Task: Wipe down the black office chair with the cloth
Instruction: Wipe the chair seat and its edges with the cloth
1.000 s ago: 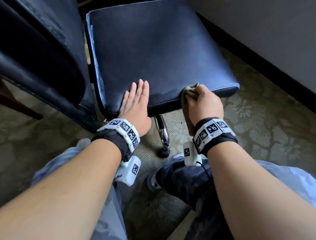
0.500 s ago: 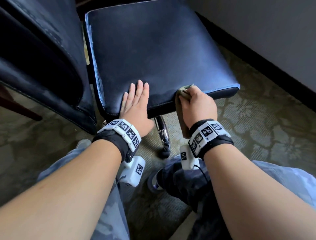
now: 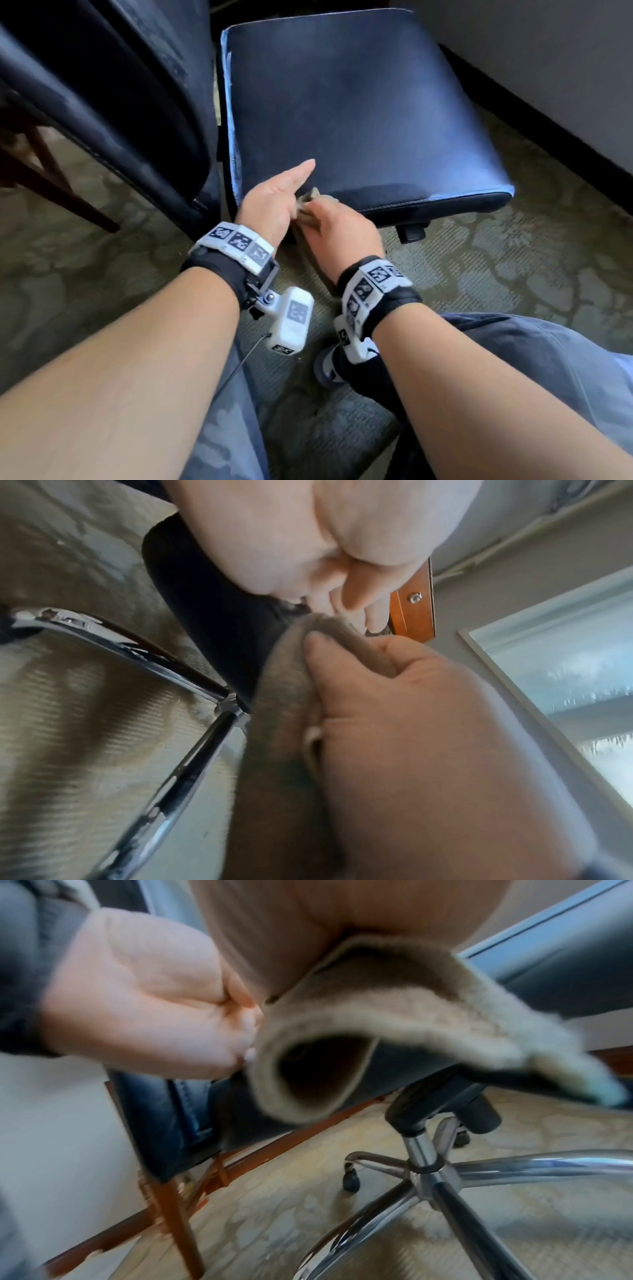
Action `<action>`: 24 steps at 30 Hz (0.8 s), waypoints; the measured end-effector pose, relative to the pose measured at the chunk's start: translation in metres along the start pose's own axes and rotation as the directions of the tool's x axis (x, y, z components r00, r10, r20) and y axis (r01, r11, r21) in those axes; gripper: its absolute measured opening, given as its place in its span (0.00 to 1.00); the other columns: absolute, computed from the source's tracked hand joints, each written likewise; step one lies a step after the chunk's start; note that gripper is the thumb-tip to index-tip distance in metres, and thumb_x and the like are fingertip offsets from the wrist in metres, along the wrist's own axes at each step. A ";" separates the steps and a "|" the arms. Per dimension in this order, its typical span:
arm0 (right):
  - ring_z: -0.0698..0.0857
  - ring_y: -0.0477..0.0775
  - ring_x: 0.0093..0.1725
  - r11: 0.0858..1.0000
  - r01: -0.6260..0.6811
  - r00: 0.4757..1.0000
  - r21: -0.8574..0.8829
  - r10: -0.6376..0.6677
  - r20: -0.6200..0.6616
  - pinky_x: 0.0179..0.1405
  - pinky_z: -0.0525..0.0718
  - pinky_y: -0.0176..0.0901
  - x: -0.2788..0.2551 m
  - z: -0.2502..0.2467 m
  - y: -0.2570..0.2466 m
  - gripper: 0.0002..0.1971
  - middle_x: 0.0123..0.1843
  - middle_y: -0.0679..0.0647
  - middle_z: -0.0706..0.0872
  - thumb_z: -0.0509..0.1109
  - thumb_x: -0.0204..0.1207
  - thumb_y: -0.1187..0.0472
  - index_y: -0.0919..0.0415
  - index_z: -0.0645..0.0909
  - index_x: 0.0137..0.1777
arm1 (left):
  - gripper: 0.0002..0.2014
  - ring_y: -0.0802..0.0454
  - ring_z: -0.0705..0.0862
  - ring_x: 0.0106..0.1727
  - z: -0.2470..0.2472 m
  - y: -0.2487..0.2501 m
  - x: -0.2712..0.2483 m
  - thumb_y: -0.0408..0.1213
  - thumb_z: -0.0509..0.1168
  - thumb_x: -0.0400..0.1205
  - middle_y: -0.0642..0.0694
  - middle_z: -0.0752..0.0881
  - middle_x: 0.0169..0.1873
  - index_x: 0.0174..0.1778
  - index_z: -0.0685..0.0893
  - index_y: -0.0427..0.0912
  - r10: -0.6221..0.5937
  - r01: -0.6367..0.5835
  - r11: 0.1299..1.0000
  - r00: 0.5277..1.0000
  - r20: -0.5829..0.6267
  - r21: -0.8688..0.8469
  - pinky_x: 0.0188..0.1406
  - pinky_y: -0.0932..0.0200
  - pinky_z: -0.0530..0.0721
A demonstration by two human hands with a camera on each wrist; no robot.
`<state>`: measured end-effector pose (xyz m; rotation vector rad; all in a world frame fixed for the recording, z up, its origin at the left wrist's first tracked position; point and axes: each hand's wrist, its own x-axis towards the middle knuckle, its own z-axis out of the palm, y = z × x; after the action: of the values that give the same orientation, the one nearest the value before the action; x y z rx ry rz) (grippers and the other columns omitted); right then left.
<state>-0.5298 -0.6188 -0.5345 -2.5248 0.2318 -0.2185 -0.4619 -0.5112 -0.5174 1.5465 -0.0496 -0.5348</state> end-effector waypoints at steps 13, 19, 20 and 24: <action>0.88 0.56 0.53 0.899 -0.339 0.855 0.278 0.418 -0.308 0.49 0.75 0.37 0.018 -0.084 0.071 0.12 0.48 0.52 0.92 0.72 0.81 0.47 0.55 0.86 0.54 | 0.42 0.45 0.42 0.94 0.009 -0.005 -0.004 0.18 0.50 0.80 0.60 0.58 0.91 0.88 0.70 0.59 0.026 -0.119 0.701 0.990 0.142 0.703 0.90 0.56 0.38; 0.90 0.54 0.51 0.886 -0.350 0.788 0.306 0.455 -0.414 0.55 0.86 0.49 0.043 -0.164 0.110 0.15 0.46 0.49 0.91 0.71 0.76 0.42 0.51 0.87 0.53 | 0.39 0.45 0.48 0.94 0.047 0.024 -0.018 0.23 0.52 0.83 0.60 0.58 0.91 0.88 0.70 0.62 0.084 -0.144 0.604 0.990 0.117 0.784 0.91 0.51 0.49; 0.89 0.54 0.50 0.890 -0.350 0.779 0.292 0.450 -0.436 0.53 0.85 0.47 0.043 -0.178 0.116 0.15 0.45 0.48 0.90 0.71 0.76 0.42 0.51 0.87 0.53 | 0.40 0.45 0.47 0.94 0.053 0.029 -0.019 0.22 0.52 0.83 0.60 0.57 0.91 0.88 0.69 0.62 0.100 -0.175 0.580 0.984 0.144 0.796 0.91 0.51 0.49; 0.88 0.52 0.50 0.909 -0.371 0.808 0.191 0.417 -0.417 0.45 0.74 0.37 0.027 -0.212 0.142 0.14 0.46 0.48 0.90 0.72 0.79 0.45 0.51 0.87 0.57 | 0.40 0.48 0.45 0.94 0.080 0.040 -0.016 0.23 0.51 0.83 0.62 0.55 0.91 0.90 0.64 0.61 0.095 -0.235 0.540 0.971 0.219 0.808 0.90 0.53 0.48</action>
<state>-0.5638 -0.8550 -0.4409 -2.2260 0.9002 -0.6292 -0.4926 -0.5824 -0.4703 2.4081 -0.6589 -0.4930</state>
